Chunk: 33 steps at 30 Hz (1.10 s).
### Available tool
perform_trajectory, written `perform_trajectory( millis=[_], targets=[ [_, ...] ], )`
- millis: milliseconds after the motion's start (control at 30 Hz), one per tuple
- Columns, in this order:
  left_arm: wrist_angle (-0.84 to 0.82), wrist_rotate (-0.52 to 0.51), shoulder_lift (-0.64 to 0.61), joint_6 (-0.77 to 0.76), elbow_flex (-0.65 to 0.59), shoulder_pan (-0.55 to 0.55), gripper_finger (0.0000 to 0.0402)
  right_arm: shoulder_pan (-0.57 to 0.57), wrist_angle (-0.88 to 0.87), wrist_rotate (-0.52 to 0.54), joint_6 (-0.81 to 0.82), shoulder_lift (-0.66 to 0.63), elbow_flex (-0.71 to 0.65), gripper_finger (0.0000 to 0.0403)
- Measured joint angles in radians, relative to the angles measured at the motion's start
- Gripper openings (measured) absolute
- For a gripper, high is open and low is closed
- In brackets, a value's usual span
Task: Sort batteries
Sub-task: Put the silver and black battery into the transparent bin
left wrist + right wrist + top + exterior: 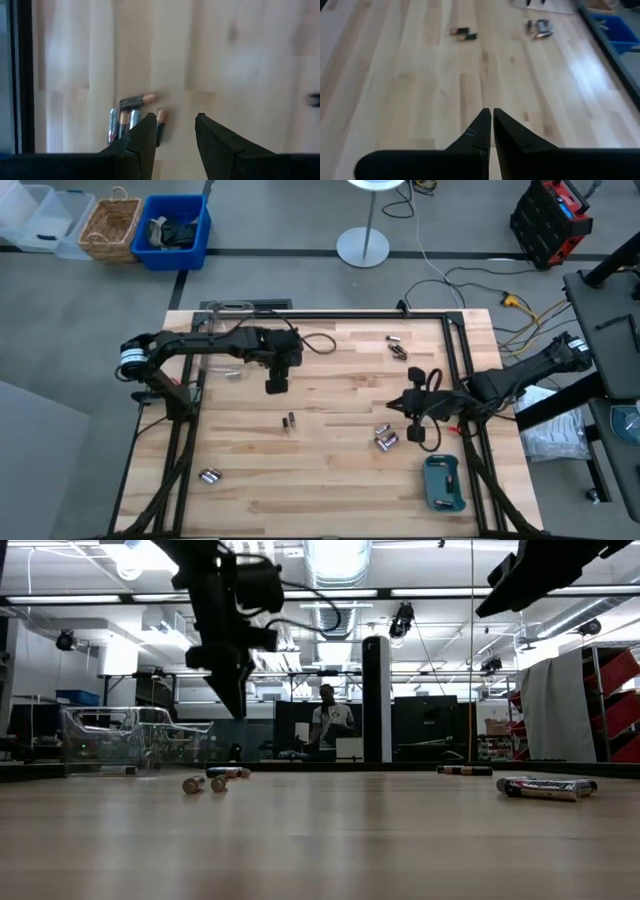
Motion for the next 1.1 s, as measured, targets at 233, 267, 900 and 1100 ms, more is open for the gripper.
perform_trajectory(
  millis=[233, 267, 900, 1100],
  targets=[
    [0.008, 0.0, 0.0, 0.027, -0.041, 0.073, 0.0117, 0.0, -0.003, -0.001, 0.062, 0.012, -0.048, 0.0013],
    [0.01, 0.0, 0.0, 0.04, -0.043, 0.08, 0.0117, 0.0, -0.003, -0.001, 0.072, 0.017, -0.049, 0.0013],
    [0.102, 0.07, 0.0, 0.188, -0.098, 0.182, 0.0117, 0.0, 0.146, 0.0, 0.077, 0.032, -0.049, 0.0013],
    [0.135, 0.108, 0.001, 0.197, -0.124, 0.218, 0.0117, -0.002, 0.168, 0.015, 0.07, 0.032, -0.042, 0.0013]
  ],
)
